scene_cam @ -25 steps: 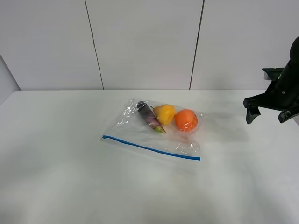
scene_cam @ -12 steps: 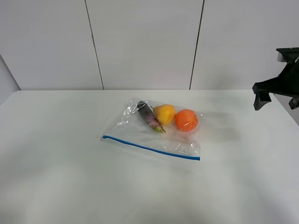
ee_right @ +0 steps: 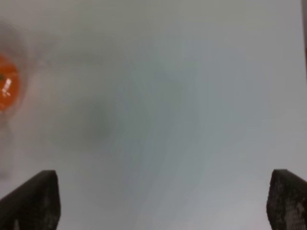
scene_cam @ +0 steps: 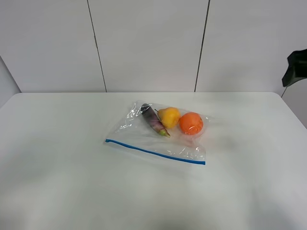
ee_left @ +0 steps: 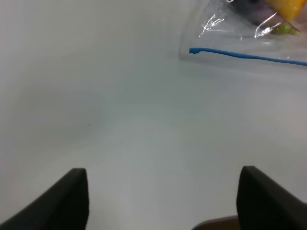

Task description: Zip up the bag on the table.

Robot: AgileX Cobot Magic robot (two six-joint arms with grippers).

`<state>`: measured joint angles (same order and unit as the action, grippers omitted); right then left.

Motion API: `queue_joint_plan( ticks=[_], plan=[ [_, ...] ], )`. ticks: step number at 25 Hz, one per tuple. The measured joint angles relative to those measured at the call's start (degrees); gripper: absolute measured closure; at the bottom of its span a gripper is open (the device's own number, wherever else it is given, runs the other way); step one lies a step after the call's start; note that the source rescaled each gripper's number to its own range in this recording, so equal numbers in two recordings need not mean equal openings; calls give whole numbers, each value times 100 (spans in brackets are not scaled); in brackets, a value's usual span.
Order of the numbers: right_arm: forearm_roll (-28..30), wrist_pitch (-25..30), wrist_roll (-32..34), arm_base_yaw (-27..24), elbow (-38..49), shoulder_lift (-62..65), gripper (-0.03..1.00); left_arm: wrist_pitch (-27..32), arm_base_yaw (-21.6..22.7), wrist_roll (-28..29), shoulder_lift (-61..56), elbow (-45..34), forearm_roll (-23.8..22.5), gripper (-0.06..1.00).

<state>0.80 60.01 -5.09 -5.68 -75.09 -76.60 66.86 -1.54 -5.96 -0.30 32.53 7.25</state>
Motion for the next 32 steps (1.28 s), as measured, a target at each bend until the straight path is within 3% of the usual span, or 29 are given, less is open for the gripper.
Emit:
queue_joint_plan(
  ticks=[13, 32],
  plan=[
    [-80, 445, -16, 0, 96, 2622, -3, 0, 0, 0, 0, 0, 0, -5],
    [-223, 587, 8, 0, 2500, 5453, -3, 0, 0, 0, 0, 0, 0, -5]
  ],
)
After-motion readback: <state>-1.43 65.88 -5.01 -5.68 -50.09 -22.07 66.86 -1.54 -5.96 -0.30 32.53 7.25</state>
